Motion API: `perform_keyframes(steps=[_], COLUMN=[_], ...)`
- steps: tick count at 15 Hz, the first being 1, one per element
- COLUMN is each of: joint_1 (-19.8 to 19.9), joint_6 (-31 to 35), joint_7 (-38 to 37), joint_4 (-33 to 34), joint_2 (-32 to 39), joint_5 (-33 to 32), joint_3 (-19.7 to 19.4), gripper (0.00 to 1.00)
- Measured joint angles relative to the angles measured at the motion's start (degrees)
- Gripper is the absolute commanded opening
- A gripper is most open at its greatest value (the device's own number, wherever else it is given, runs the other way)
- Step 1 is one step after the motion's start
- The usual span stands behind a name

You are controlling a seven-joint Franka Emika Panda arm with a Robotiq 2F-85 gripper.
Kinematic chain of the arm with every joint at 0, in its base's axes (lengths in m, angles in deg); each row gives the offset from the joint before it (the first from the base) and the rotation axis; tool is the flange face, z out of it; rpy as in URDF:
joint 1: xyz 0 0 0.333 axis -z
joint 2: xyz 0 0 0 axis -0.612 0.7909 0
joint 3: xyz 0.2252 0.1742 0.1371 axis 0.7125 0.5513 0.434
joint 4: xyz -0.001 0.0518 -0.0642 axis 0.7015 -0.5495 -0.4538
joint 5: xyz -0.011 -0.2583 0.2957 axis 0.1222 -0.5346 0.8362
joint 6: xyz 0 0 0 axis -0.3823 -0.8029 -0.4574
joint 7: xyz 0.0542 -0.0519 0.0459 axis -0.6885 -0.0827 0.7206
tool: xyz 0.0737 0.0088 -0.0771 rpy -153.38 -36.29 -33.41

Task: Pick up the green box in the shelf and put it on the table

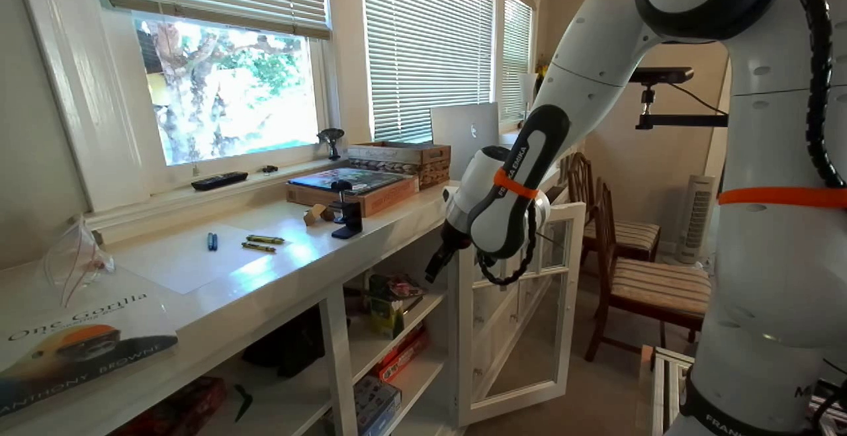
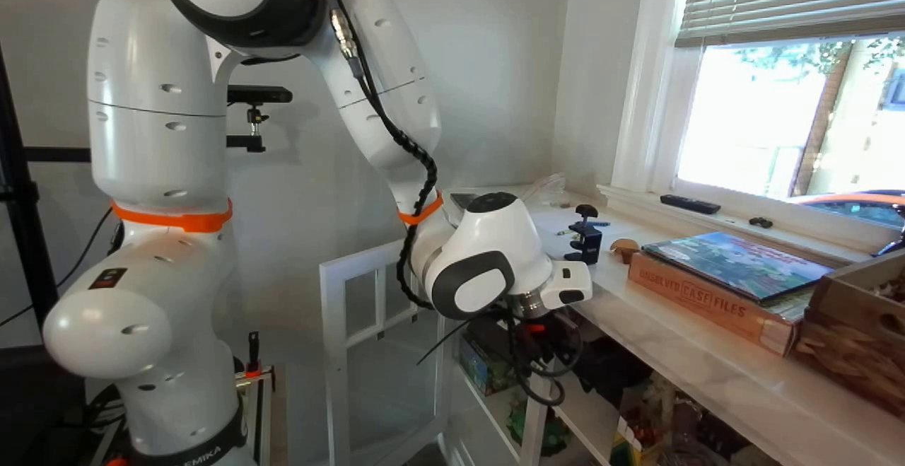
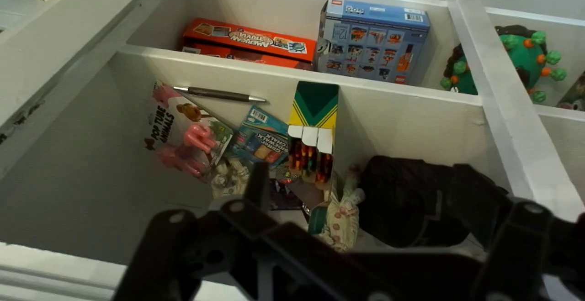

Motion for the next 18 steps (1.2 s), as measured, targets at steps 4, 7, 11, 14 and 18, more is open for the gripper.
perform_keyframes(steps=[4,7,11,14,18], joint_1=[-0.20,-0.20,-0.46,-1.02,-1.54], joint_6=[0.01,1.70,6.38,8.78,12.12], joint_7=[-0.08,-0.08,-0.90,-2.31,-3.34], joint_4=[0.29,1.52,3.77,5.70,8.53], joint_2=[0.30,2.41,7.87,11.73,15.66], joint_5=[0.00,0.00,0.52,0.93,0.97], joint_3=[-0.93,-3.16,-4.38,-3.88,-3.36], gripper=[1.00,1.00,1.00,1.00,1.00])
